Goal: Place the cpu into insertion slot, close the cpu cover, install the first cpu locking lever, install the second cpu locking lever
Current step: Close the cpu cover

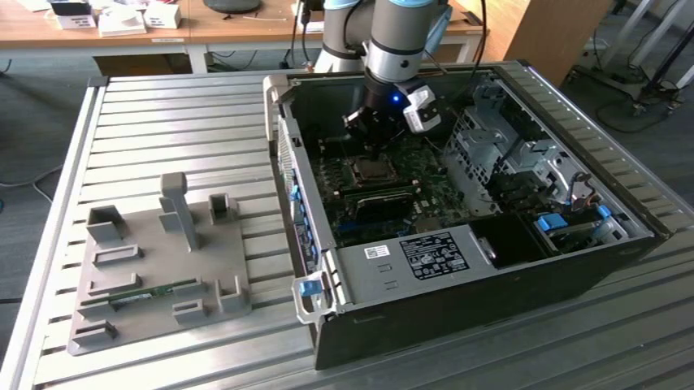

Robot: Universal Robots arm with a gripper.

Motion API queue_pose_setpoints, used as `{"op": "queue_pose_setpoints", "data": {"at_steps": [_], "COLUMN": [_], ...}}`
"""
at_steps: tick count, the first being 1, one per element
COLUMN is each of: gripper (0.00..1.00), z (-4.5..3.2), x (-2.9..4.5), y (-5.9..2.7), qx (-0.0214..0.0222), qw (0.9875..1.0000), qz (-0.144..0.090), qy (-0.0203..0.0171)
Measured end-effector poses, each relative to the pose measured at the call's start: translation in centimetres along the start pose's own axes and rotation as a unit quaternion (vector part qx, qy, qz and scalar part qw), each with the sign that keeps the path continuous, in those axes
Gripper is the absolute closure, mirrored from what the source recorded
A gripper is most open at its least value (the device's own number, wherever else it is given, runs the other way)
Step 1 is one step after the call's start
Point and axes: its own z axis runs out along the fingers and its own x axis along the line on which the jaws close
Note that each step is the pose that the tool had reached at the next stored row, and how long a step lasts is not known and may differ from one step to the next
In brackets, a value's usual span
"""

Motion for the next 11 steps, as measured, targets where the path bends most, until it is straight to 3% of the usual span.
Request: {"op": "queue_pose_setpoints", "data": {"at_steps": [4, 11], "gripper": [0.89, 0.89], "z": [-0.01, 0.15], "x": [0.20, 1.22], "y": [-0.20, -0.28], "qx": [0.0000, 0.0000], "qw": [1.0000, 1.0000], "qz": [0.000, 0.000], "qy": [0.0000, 0.0000]}}
